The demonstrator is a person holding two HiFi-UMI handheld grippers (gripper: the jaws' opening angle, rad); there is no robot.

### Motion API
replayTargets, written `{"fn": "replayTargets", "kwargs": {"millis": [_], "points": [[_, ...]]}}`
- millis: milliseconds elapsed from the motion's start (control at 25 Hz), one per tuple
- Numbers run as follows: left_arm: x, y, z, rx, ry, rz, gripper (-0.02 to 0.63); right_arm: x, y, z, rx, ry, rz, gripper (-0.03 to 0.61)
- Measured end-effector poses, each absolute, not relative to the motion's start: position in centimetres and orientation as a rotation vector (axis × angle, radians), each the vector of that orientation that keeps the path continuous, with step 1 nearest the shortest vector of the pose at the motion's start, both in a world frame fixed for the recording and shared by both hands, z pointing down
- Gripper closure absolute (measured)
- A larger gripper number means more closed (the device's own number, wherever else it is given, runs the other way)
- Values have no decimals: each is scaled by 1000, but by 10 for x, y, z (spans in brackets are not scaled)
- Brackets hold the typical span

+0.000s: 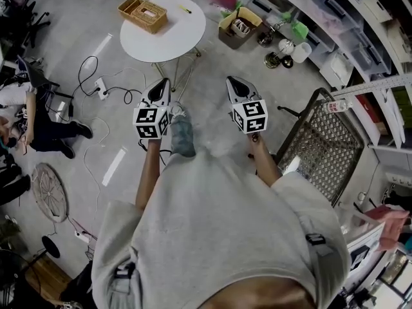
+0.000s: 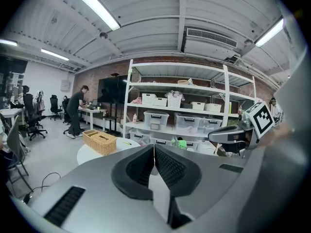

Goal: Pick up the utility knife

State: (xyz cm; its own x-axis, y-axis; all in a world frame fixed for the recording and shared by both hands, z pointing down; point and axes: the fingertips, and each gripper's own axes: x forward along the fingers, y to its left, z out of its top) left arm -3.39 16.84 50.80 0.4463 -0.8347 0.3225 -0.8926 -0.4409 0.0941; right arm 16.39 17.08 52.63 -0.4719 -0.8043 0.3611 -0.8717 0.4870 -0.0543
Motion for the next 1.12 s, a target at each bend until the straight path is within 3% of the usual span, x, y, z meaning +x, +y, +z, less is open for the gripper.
{"fn": "replayTargets", "kwargs": {"millis": [1120], "points": [[-122, -139, 510, 2511, -1338, 282, 591, 70, -117, 519, 1522, -2335, 321, 548]]}}
